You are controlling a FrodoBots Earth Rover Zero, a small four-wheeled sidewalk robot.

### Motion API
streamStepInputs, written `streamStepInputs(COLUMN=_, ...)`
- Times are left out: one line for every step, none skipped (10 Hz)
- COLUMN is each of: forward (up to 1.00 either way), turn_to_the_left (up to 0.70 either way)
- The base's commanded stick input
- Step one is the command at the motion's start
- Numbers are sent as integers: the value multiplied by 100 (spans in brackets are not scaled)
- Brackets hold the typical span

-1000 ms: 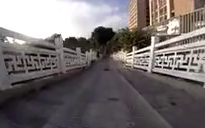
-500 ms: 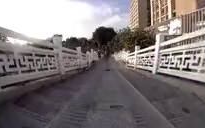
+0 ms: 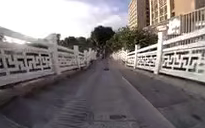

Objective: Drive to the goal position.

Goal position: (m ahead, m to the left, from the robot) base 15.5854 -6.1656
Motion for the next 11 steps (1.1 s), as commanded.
streamStepInputs(forward=45, turn_to_the_left=0)
streamStepInputs(forward=45, turn_to_the_left=0)
streamStepInputs(forward=45, turn_to_the_left=0)
streamStepInputs(forward=45, turn_to_the_left=0)
streamStepInputs(forward=45, turn_to_the_left=0)
streamStepInputs(forward=45, turn_to_the_left=0)
streamStepInputs(forward=45, turn_to_the_left=0)
streamStepInputs(forward=45, turn_to_the_left=0)
streamStepInputs(forward=45, turn_to_the_left=0)
streamStepInputs(forward=45, turn_to_the_left=0)
streamStepInputs(forward=45, turn_to_the_left=0)
